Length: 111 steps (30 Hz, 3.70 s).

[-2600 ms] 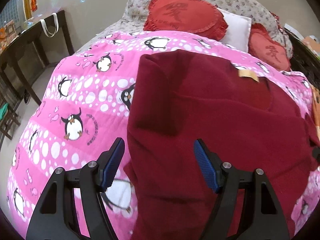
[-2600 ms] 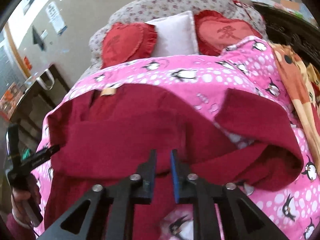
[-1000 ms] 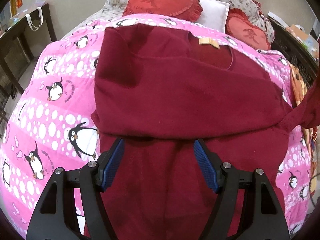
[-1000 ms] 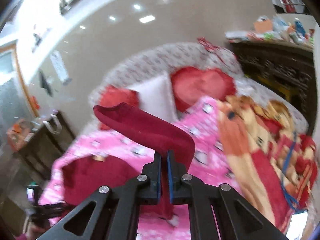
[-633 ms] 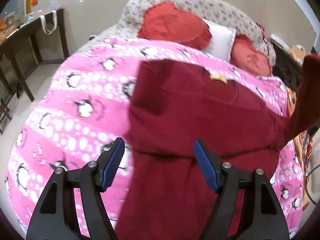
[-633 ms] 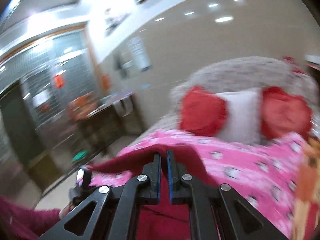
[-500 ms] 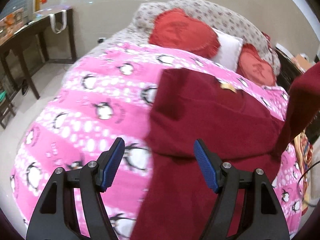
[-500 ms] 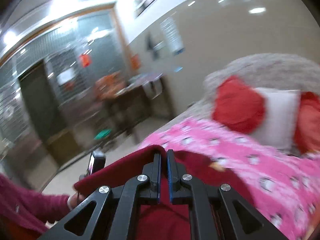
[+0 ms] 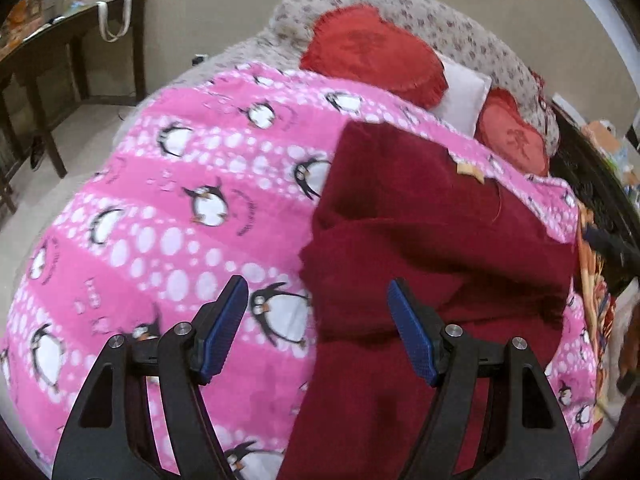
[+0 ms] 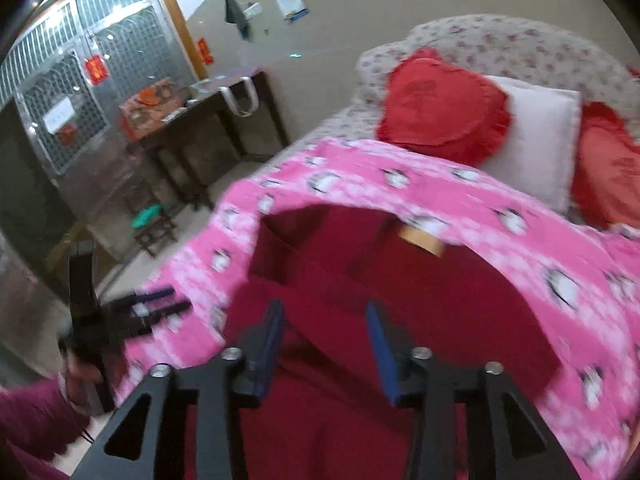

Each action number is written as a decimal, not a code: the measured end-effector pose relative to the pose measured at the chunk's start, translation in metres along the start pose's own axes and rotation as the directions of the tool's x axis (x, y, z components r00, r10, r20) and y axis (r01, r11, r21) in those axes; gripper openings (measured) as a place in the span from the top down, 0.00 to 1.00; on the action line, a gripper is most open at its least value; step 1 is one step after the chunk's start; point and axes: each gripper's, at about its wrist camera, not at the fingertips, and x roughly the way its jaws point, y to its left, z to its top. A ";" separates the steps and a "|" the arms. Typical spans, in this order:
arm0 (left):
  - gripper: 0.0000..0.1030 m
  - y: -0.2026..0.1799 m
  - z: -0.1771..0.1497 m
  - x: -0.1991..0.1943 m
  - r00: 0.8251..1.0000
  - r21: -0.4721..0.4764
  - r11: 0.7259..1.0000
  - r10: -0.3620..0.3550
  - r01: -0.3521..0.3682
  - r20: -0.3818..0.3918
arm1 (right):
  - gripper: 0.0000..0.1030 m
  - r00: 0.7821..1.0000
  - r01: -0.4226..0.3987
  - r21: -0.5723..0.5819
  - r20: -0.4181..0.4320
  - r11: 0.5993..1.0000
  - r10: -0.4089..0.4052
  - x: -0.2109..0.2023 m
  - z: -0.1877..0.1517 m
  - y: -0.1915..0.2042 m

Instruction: Fold small clothes

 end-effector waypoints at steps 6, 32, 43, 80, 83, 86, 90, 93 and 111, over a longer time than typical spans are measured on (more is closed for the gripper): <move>0.29 -0.011 0.005 0.045 0.996 0.037 0.997 0.062 -0.060 -0.057 | 0.57 0.988 0.139 0.044 -0.069 0.989 -0.136 -0.005 -0.076 -0.039; 0.29 -0.018 0.013 0.037 0.999 0.050 0.998 0.039 -0.039 -0.017 | 0.98 0.984 0.170 0.240 -0.102 0.956 -0.149 -0.029 -0.147 -0.080; 0.36 -0.027 0.012 0.054 0.997 0.040 0.997 -0.062 0.064 -0.048 | 0.35 0.976 0.218 0.320 -0.054 0.922 -0.213 0.011 -0.082 -0.108; 0.75 -0.050 0.026 0.070 1.000 0.165 0.986 0.005 -0.001 -0.021 | 0.82 0.937 0.229 -0.365 -0.169 0.902 -0.306 0.084 -0.033 -0.028; 0.75 -0.051 0.030 0.068 1.000 0.160 0.987 -0.002 0.004 -0.013 | 0.97 0.926 0.255 -0.428 -0.149 0.867 -0.347 0.081 -0.033 -0.016; 0.75 -0.053 0.038 0.059 0.999 0.161 0.987 -0.007 0.000 0.040 | 0.97 0.932 0.309 -0.377 -0.065 0.873 -0.358 0.063 -0.022 -0.019; 0.75 -0.056 0.044 0.070 0.999 0.160 0.986 0.036 -0.041 0.035 | 0.97 0.940 0.320 -0.212 -0.055 0.923 -0.338 0.068 -0.009 -0.042; 0.75 -0.054 0.042 0.081 0.998 0.149 0.988 0.054 -0.051 -0.017 | 0.97 0.946 0.293 -0.156 -0.098 0.943 -0.310 0.078 -0.011 -0.053; 0.72 -0.036 0.004 0.041 0.997 0.123 0.992 0.032 -0.023 -0.071 | 0.81 0.969 0.248 0.274 -0.072 0.929 -0.238 -0.012 -0.106 -0.086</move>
